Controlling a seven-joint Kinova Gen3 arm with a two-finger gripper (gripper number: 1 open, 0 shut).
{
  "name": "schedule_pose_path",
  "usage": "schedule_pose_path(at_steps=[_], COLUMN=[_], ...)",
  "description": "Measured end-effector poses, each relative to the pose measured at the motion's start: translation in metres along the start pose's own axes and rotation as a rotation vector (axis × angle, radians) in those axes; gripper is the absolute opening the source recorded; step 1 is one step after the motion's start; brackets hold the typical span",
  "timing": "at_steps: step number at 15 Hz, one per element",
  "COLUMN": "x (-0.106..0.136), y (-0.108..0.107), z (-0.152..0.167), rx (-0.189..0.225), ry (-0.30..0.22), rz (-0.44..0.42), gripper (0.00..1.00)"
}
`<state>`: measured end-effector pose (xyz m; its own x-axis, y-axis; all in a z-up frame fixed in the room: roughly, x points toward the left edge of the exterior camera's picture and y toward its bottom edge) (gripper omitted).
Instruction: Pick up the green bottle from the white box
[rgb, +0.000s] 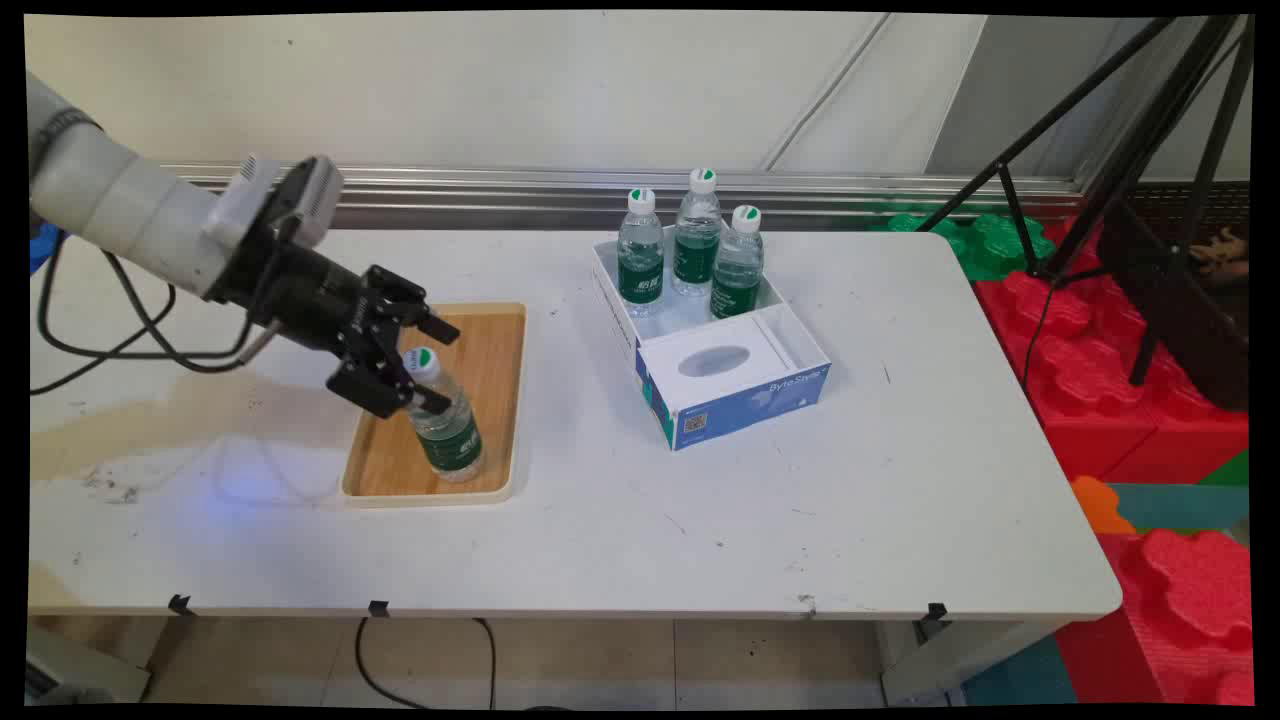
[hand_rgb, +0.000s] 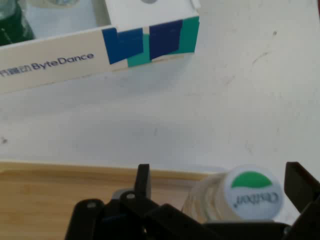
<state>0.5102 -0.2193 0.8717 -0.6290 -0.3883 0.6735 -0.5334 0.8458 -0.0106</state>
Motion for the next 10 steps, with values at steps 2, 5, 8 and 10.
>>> schedule_pose_path(at_steps=[2, 5, 8, 10], x=[0.005, 0.016, 0.030, 0.038], y=[0.001, 0.001, -0.001, -0.004], z=[-0.012, -0.032, -0.053, -0.063], rx=[0.007, 0.025, 0.057, 0.080], ry=[0.014, 0.039, 0.067, 0.084], rz=[-0.013, -0.036, -0.063, -0.082], gripper=[1.00, 1.00, 1.00, 1.00])
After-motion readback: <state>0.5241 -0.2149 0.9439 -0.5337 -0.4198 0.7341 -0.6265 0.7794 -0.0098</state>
